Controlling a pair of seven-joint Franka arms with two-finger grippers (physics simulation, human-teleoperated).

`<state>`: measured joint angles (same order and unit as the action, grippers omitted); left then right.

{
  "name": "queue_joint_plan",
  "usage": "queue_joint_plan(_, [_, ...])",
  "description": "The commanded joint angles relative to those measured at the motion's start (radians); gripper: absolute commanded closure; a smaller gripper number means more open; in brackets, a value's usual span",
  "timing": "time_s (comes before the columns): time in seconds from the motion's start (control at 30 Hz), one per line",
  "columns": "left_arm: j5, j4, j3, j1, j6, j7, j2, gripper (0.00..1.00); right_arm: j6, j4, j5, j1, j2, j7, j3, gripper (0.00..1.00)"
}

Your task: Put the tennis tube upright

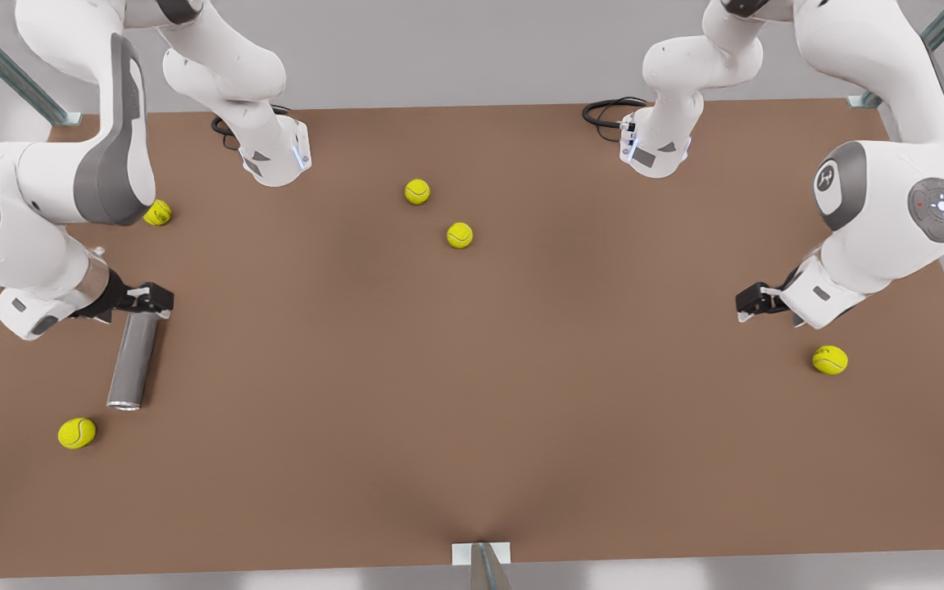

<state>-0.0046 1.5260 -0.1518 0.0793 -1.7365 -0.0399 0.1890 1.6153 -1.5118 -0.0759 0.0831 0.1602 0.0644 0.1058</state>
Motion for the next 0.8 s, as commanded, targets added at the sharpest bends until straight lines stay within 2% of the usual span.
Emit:
queue_joint_plan(0.0, [0.0,0.0,0.0,0.0,0.0,0.0,0.0,0.01,0.0,-0.001,0.001,0.007,0.001,0.0,0.0,0.0])
queue_joint_plan(0.33, [0.003,0.003,-0.021,-0.004,0.012,0.015,-0.008,0.01,0.006,-0.002,0.021,0.017,0.018,-0.002,0.0,0.0])
queue_joint_plan(0.4, [0.003,0.016,-0.037,-0.003,0.012,0.028,-0.01,0.01,0.058,-0.083,0.019,0.02,0.003,-0.002,0.0,0.0])
queue_joint_plan(0.5, [0.002,0.016,-0.052,-0.003,0.025,0.029,-0.01,0.01,0.175,-0.252,0.021,0.106,-0.024,-0.002,0.0,0.0])
queue_joint_plan(0.7, [-0.011,0.016,-0.054,-0.006,0.012,0.029,0.02,0.01,0.207,-0.266,0.021,0.201,0.061,0.011,0.0,0.0])
queue_joint_plan(0.77, [-0.06,0.016,-0.055,-0.006,-0.012,0.029,0.049,0.01,0.267,-0.255,0.047,0.29,0.143,0.133,0.002,0.0])
